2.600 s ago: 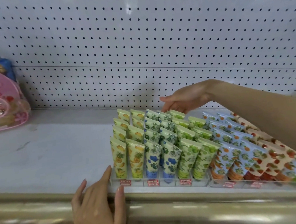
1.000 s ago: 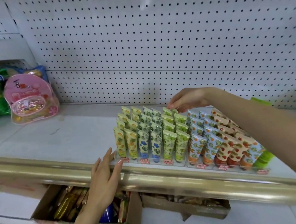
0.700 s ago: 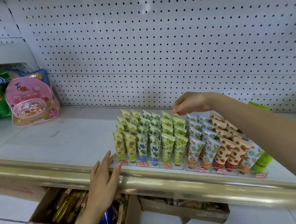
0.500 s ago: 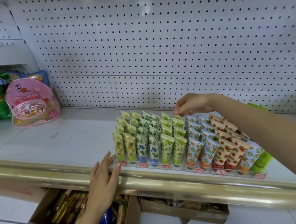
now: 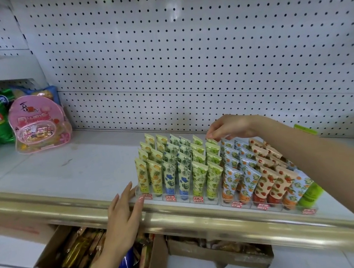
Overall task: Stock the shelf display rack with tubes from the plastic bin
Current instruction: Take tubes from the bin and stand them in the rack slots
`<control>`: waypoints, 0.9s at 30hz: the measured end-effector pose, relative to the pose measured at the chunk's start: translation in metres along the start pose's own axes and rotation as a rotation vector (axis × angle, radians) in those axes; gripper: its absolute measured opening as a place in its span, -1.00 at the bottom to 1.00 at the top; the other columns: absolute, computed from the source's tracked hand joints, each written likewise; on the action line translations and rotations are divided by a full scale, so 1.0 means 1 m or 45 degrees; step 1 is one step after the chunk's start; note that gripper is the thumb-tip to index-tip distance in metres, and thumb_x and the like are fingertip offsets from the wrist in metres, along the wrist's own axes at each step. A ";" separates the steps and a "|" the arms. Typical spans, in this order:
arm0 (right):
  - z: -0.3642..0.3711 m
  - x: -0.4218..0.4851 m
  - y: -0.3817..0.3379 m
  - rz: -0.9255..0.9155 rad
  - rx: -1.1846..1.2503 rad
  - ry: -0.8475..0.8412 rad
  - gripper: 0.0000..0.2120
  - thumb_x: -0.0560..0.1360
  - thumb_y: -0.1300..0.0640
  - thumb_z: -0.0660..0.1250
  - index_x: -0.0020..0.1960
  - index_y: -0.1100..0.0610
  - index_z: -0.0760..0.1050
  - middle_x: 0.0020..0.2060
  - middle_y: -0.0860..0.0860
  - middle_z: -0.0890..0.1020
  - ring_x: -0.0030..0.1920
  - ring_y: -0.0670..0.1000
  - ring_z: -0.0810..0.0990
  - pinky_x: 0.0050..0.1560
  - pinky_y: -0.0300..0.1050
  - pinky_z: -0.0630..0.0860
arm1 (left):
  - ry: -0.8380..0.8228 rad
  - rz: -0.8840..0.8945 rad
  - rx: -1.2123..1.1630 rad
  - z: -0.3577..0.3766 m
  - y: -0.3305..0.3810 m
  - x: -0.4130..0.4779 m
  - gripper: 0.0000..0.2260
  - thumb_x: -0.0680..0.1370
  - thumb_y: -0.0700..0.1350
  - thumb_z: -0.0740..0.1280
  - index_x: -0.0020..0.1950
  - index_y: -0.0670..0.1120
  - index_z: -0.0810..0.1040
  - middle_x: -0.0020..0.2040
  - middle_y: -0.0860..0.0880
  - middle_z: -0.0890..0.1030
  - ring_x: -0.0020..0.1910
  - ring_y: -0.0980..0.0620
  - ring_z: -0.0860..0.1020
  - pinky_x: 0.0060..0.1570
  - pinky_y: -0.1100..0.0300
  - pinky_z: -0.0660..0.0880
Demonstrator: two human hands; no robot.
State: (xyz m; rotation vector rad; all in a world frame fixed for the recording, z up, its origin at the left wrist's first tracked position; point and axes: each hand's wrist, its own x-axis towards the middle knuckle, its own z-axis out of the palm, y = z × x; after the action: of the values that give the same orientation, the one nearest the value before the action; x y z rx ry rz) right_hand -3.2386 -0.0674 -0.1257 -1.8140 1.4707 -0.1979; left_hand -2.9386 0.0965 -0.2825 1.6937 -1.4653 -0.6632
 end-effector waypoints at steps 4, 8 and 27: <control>0.001 -0.001 -0.002 0.005 -0.008 -0.004 -0.78 0.52 0.06 0.35 0.12 0.13 0.56 -0.04 -0.13 0.54 0.06 -0.06 0.46 0.13 -0.11 0.35 | -0.004 0.004 -0.003 0.001 0.000 0.000 -0.30 0.45 0.36 0.00 0.54 0.10 0.13 0.47 0.05 0.34 0.53 0.01 0.04 0.47 -0.11 0.04; 0.000 -0.002 -0.004 0.004 -0.005 0.015 -0.72 0.52 0.00 0.33 0.17 0.12 0.54 0.02 -0.11 0.56 0.11 -0.06 0.49 0.12 -0.13 0.37 | 0.001 0.007 -0.005 0.000 -0.003 0.000 -0.23 0.39 0.44 -0.05 0.54 0.12 0.13 0.46 0.08 0.35 0.53 0.02 0.05 0.46 -0.09 0.05; 0.021 0.017 -0.026 -0.067 -0.080 0.122 -0.59 0.49 0.02 0.38 0.07 0.39 0.56 -0.17 0.08 0.48 -0.09 0.02 0.40 0.11 -0.01 0.44 | -0.004 -0.016 -0.035 0.001 -0.001 0.000 -0.36 0.47 0.32 0.02 0.53 0.14 0.13 0.50 0.08 0.28 0.53 0.04 0.02 0.46 -0.07 0.06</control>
State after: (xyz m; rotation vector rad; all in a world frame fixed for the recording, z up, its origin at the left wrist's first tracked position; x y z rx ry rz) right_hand -3.2016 -0.0722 -0.1296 -1.9181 1.5112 -0.2711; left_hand -2.9394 0.0964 -0.2840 1.6826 -1.4427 -0.6901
